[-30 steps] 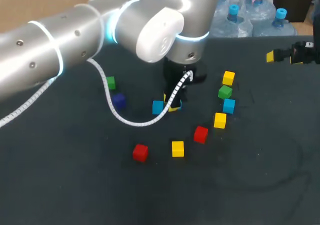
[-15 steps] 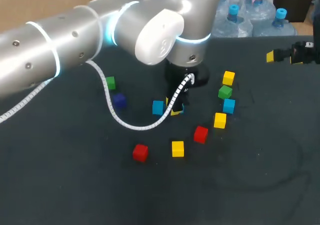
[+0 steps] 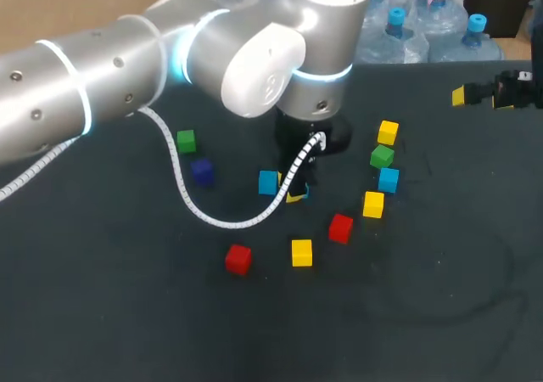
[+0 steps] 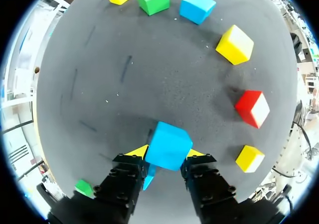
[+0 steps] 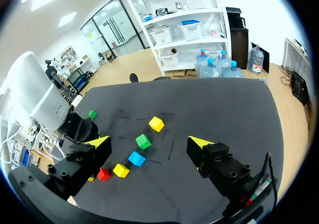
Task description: Place the blue cubes, place green cubes on the blue cubes, place the yellow cubes on the green cubes, then place the red cubes on the yellow cubes, and place purple cube on the red cubes.
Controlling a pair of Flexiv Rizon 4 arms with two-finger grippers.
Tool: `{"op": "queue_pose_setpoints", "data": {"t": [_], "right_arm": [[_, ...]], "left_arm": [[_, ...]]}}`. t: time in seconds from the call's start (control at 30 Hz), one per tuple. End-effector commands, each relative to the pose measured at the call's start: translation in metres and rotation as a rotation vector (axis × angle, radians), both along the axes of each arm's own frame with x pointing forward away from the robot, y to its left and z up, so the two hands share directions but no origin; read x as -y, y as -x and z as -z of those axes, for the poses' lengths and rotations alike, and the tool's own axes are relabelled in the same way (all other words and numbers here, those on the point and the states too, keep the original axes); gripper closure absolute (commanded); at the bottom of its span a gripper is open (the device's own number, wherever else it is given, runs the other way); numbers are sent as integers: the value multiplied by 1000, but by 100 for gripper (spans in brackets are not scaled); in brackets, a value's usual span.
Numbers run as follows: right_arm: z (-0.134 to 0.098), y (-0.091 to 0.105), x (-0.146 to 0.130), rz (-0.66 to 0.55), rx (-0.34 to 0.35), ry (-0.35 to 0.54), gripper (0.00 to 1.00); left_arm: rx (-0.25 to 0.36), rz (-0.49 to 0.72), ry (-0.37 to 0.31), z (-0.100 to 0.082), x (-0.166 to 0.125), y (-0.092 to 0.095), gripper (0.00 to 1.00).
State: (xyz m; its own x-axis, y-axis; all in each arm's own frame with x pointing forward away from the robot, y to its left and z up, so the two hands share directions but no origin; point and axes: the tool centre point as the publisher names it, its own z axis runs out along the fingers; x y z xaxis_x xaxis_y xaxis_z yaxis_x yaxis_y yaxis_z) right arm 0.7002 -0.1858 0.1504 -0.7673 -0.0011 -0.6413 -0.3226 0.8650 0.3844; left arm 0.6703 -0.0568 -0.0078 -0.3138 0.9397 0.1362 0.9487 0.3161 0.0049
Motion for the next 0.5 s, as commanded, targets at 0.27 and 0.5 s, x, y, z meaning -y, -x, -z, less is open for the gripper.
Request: {"op": "queue_pose_setpoints", "data": {"t": [0.27,0.5], "right_arm": [[0,0,-1,3,1,2,0],[0,0,-1,3,1,2,0]], "left_arm": [[-9,0,5,2,-1,-3,46],[4,-4,38,-4,-4,0,0]]}}
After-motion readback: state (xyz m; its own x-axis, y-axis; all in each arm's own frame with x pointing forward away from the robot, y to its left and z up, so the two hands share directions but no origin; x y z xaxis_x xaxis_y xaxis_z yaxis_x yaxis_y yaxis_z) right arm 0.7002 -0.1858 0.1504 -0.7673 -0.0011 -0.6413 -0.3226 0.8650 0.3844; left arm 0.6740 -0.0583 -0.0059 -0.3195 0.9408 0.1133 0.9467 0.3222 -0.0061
